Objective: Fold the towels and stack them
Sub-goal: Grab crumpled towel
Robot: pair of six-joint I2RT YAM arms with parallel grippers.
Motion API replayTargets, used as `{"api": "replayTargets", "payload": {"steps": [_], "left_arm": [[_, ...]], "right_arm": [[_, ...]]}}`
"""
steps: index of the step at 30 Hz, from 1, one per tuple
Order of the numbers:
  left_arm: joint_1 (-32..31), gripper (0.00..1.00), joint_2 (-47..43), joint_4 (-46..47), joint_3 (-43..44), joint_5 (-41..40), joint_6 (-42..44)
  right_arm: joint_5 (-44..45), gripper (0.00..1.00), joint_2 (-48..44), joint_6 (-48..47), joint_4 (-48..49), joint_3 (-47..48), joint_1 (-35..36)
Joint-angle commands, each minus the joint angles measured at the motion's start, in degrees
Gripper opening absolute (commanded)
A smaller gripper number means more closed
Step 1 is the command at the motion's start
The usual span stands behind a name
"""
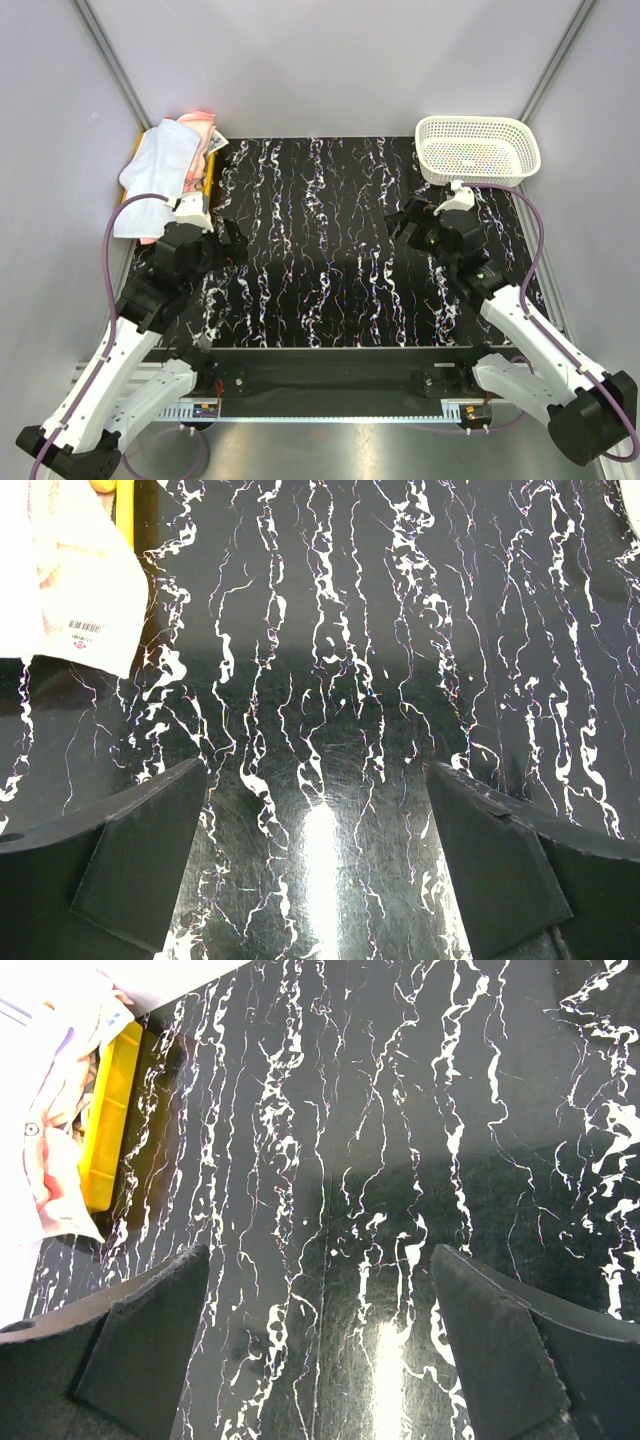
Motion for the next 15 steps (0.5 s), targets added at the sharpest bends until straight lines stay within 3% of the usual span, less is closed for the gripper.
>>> {"api": "replayTargets", "payload": {"steps": [1, 7, 10, 11, 15], "left_arm": [[-0.24, 0.99, 0.07, 2.53, 0.09, -1.76, 0.91], [0.11, 0.99, 1.38, 4.37, -0.09, -6.66, -1.62], [2.22, 0.99, 9.45, 2.72, 6.3, -12.02, -4.53], [4.75, 0.99, 12.78, 0.54, 11.55, -18.31, -7.24], [16.0, 0.97, 27.28, 1.38, 19.06, -20.58, -12.53]], "right_arm": [[-0.62, 1.0, -0.1, -1.27, 3.18, 0.54, -0.11], [-3.34, 1.0, 1.65, -2.15, 1.78, 1.6, -0.11], [-4.05, 1.0, 2.53, -2.33, 2.3, 1.51, -0.11], [-3.96, 1.0, 2.8, -2.24, 2.48, 1.42, -0.11], [-5.98, 1.0, 3.33, -1.71, 2.04, 2.13, -0.11]]}}
